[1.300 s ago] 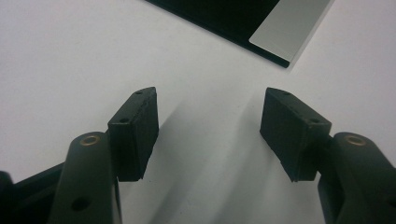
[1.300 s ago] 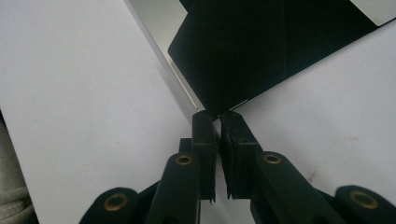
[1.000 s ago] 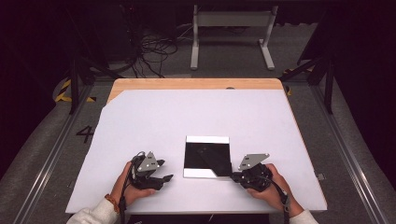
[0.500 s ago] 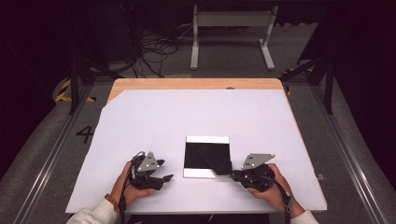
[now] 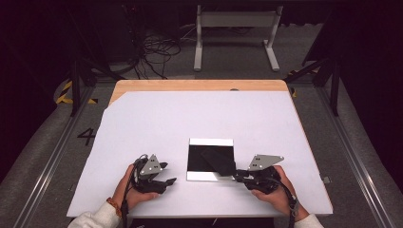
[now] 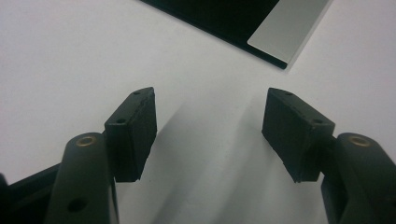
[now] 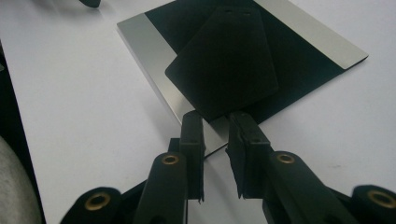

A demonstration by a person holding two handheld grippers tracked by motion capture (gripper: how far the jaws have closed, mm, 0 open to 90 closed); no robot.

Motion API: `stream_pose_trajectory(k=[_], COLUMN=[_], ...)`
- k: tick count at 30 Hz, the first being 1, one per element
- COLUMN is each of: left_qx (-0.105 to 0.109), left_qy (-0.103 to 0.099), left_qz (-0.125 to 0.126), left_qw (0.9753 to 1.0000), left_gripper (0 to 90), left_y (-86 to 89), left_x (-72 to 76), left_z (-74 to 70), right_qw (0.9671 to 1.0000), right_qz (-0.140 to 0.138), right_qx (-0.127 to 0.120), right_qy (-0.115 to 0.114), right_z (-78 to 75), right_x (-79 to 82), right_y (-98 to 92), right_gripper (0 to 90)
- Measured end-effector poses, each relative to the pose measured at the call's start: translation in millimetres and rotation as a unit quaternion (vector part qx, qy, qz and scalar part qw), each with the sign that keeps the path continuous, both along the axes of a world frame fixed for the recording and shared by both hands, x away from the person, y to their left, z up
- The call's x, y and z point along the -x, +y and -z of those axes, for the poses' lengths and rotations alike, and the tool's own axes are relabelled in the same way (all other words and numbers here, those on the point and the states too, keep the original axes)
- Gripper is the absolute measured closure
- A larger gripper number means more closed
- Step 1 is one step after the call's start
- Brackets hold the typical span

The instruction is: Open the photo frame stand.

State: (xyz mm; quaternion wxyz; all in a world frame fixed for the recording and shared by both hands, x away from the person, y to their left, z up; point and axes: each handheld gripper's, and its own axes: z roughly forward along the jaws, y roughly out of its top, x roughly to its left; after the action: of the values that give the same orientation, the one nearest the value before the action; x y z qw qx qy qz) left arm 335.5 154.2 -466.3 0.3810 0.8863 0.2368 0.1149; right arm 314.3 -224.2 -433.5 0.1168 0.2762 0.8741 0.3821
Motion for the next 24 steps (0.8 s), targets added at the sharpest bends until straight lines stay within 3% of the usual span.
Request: stream_pose_trajectory(k=[24], left_qx=[-0.004], left_qy=[0.002], left_qz=[0.003], left_qw=[1.0], left_gripper=[35.1], left_y=[-1.2], left_x=[-0.1], left_z=[0.6], right_qw=[0.9987], right_qz=[0.007], right_qx=[-0.038], right_qy=[-0.033], right_z=[-9.7], right_x=[0.3], right_y=[4.5], right_gripper=[75.2])
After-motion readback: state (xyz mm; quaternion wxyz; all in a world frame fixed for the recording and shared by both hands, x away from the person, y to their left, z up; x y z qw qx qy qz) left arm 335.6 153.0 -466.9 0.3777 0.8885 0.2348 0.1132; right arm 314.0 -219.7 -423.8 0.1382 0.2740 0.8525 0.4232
